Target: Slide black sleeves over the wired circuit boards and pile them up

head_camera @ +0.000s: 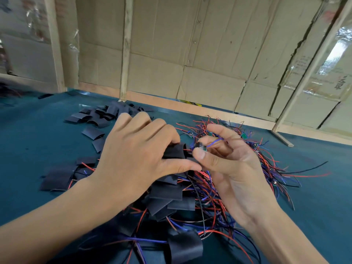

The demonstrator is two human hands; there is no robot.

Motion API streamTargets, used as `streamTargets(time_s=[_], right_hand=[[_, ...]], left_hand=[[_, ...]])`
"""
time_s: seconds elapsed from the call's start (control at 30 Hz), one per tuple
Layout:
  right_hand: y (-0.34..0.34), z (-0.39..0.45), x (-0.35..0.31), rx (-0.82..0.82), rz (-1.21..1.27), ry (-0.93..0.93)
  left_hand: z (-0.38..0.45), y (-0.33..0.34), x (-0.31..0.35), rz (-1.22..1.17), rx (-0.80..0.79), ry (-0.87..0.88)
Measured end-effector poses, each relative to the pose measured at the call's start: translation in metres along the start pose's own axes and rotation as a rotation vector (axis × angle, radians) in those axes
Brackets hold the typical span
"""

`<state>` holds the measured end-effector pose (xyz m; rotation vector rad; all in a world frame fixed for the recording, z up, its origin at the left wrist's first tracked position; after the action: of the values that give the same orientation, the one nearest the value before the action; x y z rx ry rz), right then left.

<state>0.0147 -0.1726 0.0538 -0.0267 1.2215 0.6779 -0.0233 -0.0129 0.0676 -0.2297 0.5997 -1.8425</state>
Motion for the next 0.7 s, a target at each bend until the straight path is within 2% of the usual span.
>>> streamTargets(time_s=[0.17,0.53,0.7], right_hand=[[0.000,0.000,0.000,-0.085,0.023,-0.033],[-0.003,-0.007,-0.015,-0.158,-0.496,-0.216],[0.000,-0.009,-0.011,-0.129,-0.472,-0.188]], left_hand=[[-0.001,0.000,0.003,-0.012,-0.025,0.020],[0.003,-0.003,0.002,-0.107,-0.047,0.016],[0.000,0.004,0.001,-0.095,-0.092,0.014]])
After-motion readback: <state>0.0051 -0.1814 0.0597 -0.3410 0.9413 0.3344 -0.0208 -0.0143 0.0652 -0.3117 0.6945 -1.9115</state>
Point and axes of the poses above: each hand's wrist, its own z-axis towards the middle knuckle, its own y-axis out of the palm, x = y × z, the point moved 5 cm from there along z, towards the middle knuckle, and after that the axes turned 6 degrees about -x, right-handed, at the moved point
